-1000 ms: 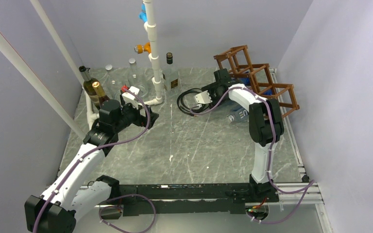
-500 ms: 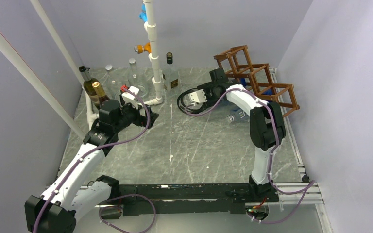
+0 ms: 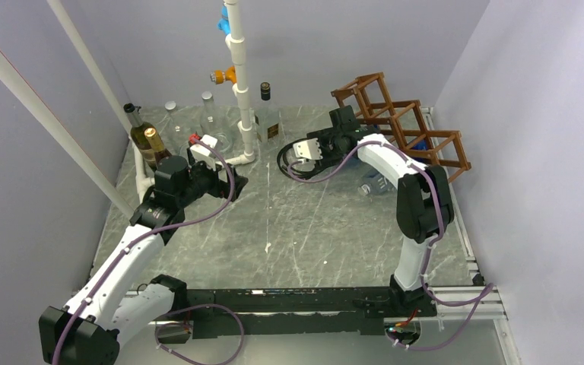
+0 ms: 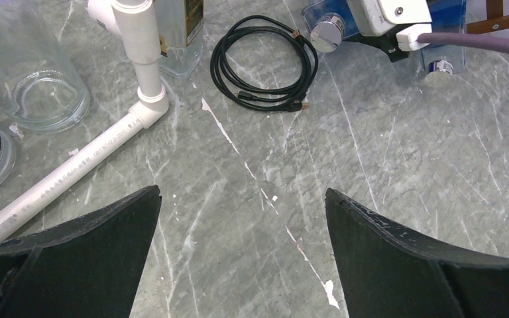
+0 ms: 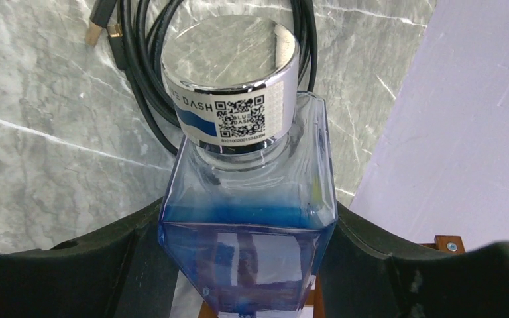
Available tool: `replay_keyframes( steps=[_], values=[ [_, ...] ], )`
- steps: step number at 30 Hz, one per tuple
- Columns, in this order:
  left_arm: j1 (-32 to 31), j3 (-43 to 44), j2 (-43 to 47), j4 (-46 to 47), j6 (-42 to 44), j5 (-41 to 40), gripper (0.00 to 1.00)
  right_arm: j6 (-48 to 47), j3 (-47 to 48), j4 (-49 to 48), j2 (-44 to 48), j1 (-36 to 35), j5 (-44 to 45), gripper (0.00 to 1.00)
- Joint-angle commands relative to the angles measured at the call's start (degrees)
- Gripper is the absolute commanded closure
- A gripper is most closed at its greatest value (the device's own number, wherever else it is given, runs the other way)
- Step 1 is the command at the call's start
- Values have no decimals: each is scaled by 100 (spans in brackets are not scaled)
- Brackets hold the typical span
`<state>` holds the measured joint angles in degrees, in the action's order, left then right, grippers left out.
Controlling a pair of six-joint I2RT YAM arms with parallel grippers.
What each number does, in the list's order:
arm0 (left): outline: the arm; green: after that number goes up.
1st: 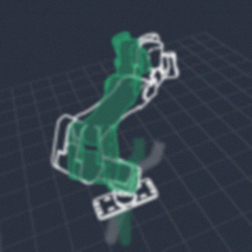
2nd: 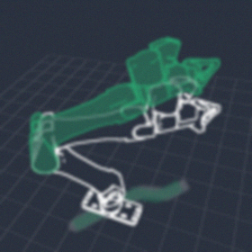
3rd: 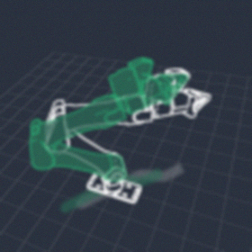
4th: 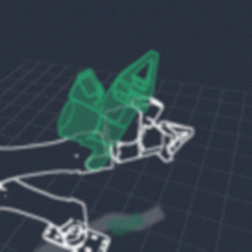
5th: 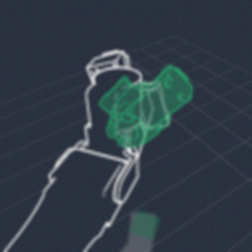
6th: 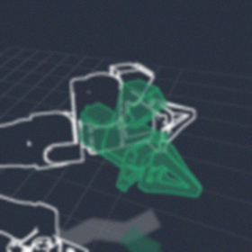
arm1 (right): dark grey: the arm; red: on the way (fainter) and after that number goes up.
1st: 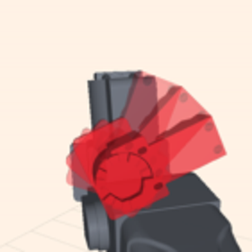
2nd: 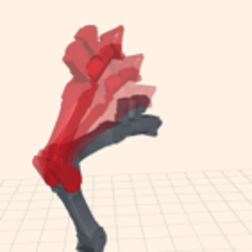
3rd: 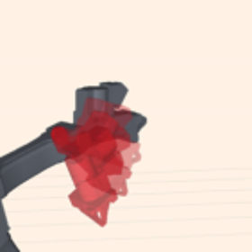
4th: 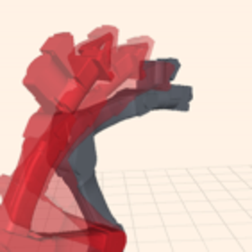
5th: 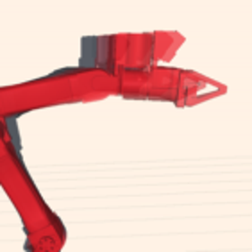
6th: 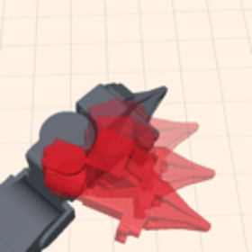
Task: Take the wine bottle off the wine rack
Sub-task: Pick up the wine bottle from the wine rack.
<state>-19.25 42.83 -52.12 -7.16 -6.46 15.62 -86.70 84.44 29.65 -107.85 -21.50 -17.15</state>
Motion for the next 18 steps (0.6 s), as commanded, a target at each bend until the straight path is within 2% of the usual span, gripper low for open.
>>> replay_keyframes(
  steps=[1,10,18],
  values=[
    [35,235,31,127,92,126,1,612,-37,410,393,-12,-339,100],
    [44,234,17,136,83,169,0,636,-198,390,506,-32,-412,100],
    [52,235,-20,134,92,161,1,162,-701,333,604,-329,-85,100]
  ],
)
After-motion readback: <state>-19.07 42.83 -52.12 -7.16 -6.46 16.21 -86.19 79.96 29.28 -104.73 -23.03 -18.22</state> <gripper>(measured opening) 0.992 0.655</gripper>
